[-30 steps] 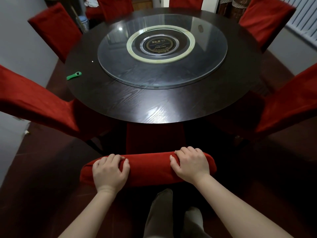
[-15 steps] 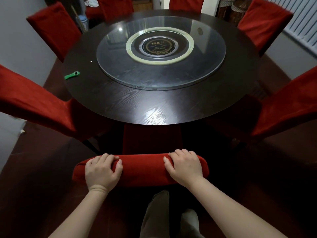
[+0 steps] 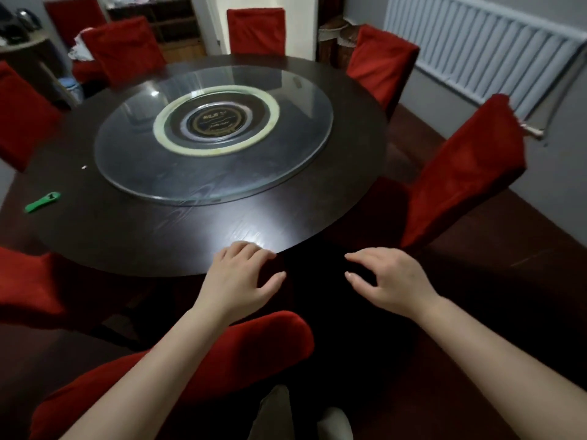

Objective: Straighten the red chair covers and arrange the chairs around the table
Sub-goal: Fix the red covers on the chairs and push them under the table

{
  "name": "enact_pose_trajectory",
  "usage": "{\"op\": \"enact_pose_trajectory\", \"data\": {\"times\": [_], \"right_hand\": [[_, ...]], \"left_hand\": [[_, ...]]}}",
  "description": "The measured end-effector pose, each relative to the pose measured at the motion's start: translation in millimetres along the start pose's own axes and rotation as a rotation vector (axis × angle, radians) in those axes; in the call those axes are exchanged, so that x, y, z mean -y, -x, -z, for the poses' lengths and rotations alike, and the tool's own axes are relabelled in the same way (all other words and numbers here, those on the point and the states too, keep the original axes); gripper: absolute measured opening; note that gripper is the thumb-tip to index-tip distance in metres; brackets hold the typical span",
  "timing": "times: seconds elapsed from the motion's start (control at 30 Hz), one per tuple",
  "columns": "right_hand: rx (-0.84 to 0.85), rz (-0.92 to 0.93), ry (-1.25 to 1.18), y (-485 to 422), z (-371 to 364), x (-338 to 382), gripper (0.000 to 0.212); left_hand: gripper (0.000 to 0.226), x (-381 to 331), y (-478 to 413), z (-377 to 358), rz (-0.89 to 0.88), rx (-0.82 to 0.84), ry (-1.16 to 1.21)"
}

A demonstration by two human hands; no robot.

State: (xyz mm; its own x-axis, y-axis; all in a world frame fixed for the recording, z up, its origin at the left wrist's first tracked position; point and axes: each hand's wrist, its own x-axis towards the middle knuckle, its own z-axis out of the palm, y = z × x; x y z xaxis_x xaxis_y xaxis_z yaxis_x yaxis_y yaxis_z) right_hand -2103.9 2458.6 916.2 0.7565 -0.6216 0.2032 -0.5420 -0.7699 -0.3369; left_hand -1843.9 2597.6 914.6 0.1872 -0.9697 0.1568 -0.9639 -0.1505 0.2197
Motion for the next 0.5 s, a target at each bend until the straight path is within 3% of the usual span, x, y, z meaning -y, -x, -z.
{"op": "enact_pose_trajectory", "data": {"times": [0.17,0.5], "right_hand": [[-0.121,-0.116,0.086,26,71,-73,0.04],[-0.181,-0.318,0.179,87,154,-162,0.046]], "left_hand": [[0.056,-79,-82,5,-0.238,-0.02,0.005],[0.058,-232,-195,0,-0.56,-0.035,0.021]]}}
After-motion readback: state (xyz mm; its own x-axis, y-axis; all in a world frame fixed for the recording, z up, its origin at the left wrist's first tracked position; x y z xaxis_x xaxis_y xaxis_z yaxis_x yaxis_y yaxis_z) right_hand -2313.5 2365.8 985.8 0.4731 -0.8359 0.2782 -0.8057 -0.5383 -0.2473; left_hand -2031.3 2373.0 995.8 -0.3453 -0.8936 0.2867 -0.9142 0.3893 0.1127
